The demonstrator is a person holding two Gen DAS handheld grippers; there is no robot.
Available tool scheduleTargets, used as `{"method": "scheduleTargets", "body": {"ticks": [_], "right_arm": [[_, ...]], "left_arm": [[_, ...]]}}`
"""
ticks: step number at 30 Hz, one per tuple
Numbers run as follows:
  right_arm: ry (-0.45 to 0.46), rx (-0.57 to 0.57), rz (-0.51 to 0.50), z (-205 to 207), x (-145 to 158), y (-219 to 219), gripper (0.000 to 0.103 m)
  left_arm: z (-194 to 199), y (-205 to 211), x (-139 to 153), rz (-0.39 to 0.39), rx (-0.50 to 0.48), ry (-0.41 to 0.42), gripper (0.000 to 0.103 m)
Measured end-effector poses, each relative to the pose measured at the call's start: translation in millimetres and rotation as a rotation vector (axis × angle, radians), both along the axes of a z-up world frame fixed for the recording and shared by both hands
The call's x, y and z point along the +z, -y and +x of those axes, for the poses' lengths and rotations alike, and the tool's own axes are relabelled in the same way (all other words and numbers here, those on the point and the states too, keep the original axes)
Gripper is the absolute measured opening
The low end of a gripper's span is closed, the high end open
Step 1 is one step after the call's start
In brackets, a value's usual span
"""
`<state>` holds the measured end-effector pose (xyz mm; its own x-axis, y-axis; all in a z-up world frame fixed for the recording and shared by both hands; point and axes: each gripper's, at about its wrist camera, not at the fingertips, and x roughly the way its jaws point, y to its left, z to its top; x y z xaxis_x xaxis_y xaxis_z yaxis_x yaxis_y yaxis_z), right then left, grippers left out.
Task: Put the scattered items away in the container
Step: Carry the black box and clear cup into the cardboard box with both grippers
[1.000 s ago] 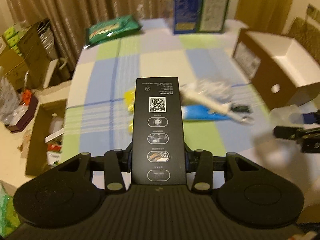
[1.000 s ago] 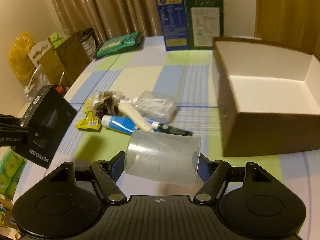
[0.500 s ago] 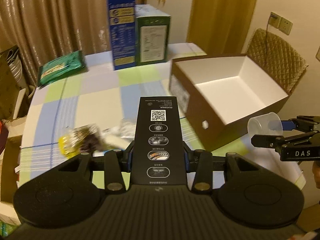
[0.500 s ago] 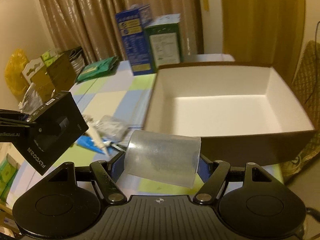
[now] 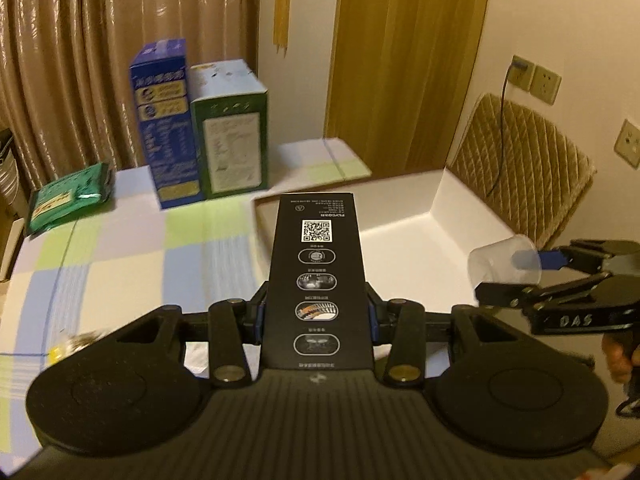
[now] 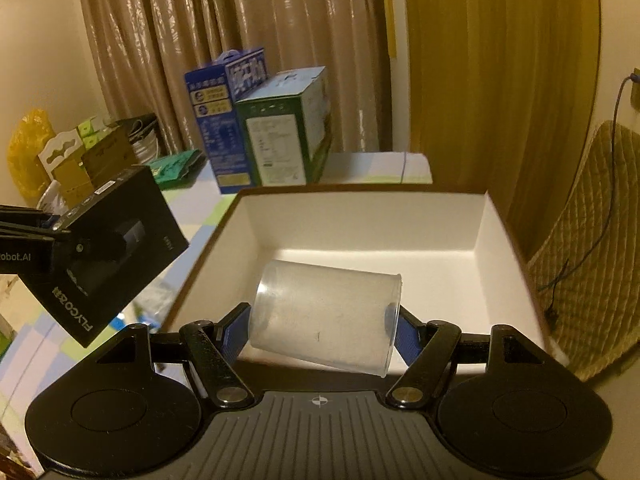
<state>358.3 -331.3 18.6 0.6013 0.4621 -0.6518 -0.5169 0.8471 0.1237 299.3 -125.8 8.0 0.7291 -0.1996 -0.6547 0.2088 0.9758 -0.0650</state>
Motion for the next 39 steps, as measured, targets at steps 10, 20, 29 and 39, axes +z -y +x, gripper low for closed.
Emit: {"method": "scheduleTargets", "body": {"ticks": [10, 20, 29, 39], "right_arm": [[-0.065, 0.013, -0.062, 67, -26, 21, 0.070], [-0.129, 0.034, -0.103, 97, -53, 36, 0.070], [-0.159, 0.078, -0.176, 114, -69, 41, 0.070], [-0.144, 0.087, -0.252, 119, -79, 45, 0.070]], "left_arm": [[63, 58, -32, 0.034, 0.118, -0.003, 0.039], [109, 79, -92, 0.109, 0.255, -0.154, 0.039], [117, 95, -120, 0.240, 0.273, -0.188, 0.039], [113, 95, -117, 0.246, 0.244, -0.196, 0.039]]}}
